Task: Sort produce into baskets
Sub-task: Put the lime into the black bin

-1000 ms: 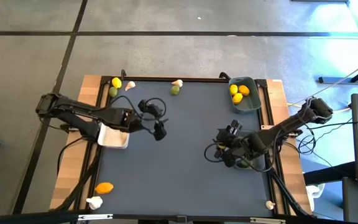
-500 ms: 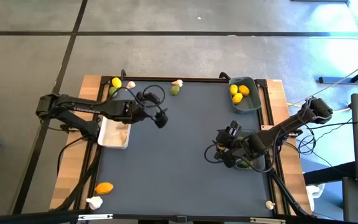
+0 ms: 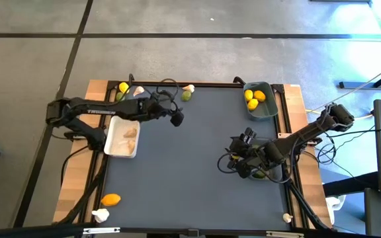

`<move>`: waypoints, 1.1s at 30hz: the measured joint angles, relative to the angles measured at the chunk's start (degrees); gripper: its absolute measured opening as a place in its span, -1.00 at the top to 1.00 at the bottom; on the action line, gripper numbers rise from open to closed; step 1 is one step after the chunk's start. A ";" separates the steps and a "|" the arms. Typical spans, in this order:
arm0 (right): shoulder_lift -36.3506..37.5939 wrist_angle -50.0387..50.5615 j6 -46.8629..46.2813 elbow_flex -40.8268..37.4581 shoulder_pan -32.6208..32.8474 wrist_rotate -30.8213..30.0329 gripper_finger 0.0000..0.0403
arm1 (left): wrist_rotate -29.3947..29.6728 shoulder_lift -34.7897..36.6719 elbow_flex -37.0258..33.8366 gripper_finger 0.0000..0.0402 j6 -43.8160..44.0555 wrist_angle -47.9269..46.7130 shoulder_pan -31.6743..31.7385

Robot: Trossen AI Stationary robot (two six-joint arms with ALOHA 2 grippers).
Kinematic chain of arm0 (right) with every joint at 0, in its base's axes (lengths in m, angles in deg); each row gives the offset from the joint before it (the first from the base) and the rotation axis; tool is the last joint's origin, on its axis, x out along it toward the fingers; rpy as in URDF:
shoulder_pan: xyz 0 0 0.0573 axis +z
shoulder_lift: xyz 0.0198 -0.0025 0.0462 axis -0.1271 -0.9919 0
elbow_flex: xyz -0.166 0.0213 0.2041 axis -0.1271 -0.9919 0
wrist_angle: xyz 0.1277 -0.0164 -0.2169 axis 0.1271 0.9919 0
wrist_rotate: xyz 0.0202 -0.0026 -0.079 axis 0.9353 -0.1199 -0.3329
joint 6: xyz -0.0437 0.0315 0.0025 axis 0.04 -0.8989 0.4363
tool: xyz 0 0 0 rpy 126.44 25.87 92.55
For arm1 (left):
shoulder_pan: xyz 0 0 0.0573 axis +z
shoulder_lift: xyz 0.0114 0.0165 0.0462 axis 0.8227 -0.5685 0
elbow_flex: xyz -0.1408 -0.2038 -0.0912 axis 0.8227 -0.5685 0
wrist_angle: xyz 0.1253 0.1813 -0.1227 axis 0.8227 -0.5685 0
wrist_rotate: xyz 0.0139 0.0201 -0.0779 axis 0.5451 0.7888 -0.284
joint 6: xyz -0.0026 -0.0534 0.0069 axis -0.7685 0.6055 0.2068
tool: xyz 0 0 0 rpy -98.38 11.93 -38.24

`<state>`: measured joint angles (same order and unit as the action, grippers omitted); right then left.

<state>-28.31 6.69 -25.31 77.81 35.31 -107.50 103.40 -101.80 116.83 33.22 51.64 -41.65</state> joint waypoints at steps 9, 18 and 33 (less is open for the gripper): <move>0.00 0.00 0.03 0.00 0.02 -0.96 -0.20 | -7.52 -7.08 2.37 -0.62 -1.45 2.63 8.32; 0.00 0.18 0.07 0.00 0.02 -0.96 -0.20 | -11.29 -16.97 13.09 -0.62 -4.44 0.20 12.37; 0.00 0.24 1.37 0.00 0.02 -1.05 -0.20 | -14.01 -30.10 22.97 -0.62 -6.88 -5.92 17.73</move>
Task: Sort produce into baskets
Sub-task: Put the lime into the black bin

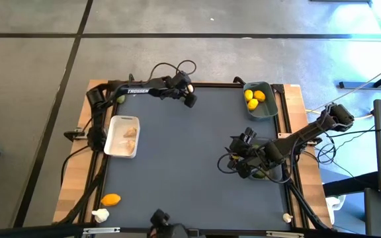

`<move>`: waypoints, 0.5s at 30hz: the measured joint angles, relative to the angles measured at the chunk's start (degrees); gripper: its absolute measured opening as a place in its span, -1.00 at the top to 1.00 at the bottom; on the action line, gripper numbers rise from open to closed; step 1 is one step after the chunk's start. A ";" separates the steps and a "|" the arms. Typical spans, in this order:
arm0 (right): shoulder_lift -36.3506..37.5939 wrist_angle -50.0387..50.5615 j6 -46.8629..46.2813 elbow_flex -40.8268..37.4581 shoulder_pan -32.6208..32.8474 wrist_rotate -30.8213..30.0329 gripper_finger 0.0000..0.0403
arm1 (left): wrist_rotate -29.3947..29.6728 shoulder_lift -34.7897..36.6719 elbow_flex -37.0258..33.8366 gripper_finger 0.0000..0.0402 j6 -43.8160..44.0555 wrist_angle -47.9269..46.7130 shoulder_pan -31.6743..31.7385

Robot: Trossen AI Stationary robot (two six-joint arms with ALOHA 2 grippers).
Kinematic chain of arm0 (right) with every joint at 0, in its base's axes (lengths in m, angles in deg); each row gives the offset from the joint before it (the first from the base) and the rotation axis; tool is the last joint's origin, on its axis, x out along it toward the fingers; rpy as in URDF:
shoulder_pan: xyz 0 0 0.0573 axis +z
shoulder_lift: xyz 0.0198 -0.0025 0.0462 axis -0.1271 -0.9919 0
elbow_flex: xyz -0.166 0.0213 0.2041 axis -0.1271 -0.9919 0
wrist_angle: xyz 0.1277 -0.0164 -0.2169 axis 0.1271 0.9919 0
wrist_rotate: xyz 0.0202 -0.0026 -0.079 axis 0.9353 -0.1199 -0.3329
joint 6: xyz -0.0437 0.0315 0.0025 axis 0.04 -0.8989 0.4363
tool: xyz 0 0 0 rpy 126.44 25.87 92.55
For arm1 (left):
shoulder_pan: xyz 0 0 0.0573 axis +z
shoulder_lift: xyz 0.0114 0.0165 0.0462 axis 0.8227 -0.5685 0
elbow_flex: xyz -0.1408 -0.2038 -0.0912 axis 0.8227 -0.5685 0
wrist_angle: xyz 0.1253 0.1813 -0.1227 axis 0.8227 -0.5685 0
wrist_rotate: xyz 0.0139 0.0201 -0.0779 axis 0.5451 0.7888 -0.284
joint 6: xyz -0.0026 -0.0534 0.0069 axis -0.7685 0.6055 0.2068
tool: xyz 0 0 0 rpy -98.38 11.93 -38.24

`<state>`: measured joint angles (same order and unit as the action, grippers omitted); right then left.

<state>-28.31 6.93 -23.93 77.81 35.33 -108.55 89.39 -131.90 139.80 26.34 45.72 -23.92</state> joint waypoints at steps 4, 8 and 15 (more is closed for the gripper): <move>0.00 0.02 0.05 0.00 0.00 0.00 -0.20 | -1.28 -2.44 0.00 -0.62 -0.05 0.08 0.97; 0.00 0.00 0.03 0.00 -0.02 0.00 -0.20 | -1.34 -4.03 0.00 -0.62 -1.12 0.89 1.37; 0.00 -0.09 0.03 0.00 0.00 -1.31 -0.20 | -1.39 -5.20 -0.09 -0.62 -2.21 2.47 1.69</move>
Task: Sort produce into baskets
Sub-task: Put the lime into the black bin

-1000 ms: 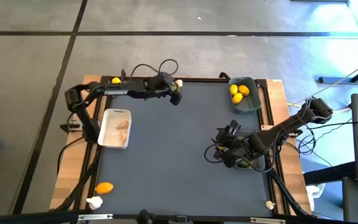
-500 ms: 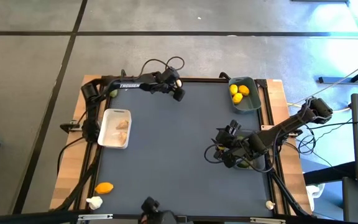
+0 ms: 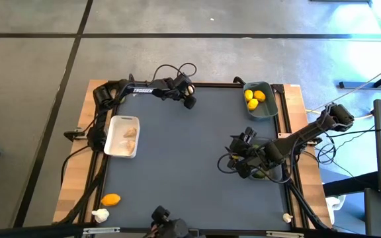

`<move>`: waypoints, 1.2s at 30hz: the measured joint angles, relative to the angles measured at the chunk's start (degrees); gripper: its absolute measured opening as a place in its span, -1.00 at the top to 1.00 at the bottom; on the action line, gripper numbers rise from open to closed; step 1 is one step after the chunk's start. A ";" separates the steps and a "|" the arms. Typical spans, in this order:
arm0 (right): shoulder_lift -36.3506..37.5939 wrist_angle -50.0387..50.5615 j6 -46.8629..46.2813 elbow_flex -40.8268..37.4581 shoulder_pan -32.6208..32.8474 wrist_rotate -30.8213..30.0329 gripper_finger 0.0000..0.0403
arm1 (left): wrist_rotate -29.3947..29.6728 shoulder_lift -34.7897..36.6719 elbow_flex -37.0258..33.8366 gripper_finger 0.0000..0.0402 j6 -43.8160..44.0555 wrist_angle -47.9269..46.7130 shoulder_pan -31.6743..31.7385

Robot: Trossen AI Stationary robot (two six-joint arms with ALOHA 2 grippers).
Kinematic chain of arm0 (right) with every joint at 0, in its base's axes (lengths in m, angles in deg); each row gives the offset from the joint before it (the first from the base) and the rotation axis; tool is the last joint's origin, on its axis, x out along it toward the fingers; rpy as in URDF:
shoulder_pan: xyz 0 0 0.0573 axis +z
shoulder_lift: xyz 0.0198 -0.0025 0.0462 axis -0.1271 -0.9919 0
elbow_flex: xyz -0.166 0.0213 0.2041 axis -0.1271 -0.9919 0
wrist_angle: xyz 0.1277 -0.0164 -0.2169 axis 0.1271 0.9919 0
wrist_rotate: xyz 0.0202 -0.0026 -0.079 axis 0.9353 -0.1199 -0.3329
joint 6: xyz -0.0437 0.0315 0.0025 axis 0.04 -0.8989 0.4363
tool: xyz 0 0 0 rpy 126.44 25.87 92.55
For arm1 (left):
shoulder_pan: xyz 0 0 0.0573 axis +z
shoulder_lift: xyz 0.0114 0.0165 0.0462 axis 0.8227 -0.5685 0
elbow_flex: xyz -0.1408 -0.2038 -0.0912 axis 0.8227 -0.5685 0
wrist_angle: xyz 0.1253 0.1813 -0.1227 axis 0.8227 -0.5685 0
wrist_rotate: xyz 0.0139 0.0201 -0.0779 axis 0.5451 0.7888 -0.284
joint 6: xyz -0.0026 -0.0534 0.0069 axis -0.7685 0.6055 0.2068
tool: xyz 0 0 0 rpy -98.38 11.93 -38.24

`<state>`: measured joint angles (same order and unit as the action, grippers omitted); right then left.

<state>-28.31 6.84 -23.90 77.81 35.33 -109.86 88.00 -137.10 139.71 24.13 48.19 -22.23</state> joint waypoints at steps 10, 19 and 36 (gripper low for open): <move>0.00 -0.13 0.01 0.00 -0.02 -0.18 -0.20 | -0.17 -2.80 -0.07 -0.52 -0.55 1.96 0.22; 0.00 -0.04 0.01 0.00 -0.02 -0.20 -0.20 | -0.38 -2.84 -0.07 -0.02 -1.08 3.25 0.20; 0.00 0.09 0.00 0.00 0.07 -0.14 -0.20 | -0.09 2.95 -0.07 0.21 -7.86 1.03 -5.15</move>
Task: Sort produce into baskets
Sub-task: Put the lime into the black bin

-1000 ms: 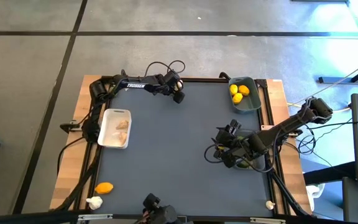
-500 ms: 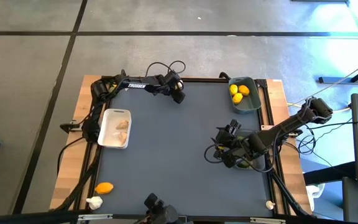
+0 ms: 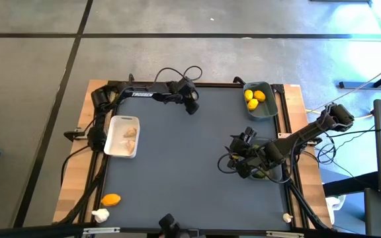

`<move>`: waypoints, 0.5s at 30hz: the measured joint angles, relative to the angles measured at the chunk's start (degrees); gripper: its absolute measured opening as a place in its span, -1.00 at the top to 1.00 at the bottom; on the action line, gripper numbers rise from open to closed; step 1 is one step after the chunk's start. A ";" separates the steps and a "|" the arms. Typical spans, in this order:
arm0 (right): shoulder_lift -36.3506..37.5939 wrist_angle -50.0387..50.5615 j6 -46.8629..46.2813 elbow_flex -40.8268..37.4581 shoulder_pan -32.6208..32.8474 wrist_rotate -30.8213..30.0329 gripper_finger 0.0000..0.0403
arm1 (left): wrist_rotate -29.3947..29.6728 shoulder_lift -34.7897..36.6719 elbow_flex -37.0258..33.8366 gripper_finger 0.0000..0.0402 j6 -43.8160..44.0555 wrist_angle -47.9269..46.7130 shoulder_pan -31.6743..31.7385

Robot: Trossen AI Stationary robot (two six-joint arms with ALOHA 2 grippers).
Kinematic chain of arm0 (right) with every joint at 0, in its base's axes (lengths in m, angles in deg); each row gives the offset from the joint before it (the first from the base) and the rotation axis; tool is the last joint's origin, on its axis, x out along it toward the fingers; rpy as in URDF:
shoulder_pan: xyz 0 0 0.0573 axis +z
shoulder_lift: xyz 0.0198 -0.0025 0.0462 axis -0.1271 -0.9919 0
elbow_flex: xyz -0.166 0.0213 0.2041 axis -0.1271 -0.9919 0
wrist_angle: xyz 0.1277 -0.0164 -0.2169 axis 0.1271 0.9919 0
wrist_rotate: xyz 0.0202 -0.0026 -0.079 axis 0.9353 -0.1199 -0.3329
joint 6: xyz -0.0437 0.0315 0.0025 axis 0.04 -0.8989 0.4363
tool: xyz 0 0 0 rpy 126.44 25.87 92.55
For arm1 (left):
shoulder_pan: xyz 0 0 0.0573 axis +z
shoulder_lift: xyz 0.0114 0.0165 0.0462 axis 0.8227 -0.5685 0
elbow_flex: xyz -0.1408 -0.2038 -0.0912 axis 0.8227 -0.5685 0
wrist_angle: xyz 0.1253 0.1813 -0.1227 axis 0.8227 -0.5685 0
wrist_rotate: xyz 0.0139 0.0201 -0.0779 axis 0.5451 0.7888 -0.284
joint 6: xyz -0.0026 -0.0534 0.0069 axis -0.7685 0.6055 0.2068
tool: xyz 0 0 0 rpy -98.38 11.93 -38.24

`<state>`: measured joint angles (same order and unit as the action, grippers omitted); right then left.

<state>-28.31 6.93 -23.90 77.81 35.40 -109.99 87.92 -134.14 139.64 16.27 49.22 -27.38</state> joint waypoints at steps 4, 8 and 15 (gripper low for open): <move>0.00 0.00 0.00 0.00 0.00 0.02 -0.20 | -0.02 4.02 0.00 0.22 -2.33 -0.64 -3.21; 0.00 -0.01 0.00 0.00 0.00 0.02 -0.20 | -0.09 8.28 0.00 0.20 -5.10 -1.48 -7.06; 0.00 0.02 1.42 0.00 0.00 0.02 -0.20 | -0.24 14.53 0.00 0.19 -8.56 -1.65 -14.78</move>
<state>-28.31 6.95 -22.48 77.81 35.40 -109.97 87.68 -119.62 139.64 7.71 47.57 -42.16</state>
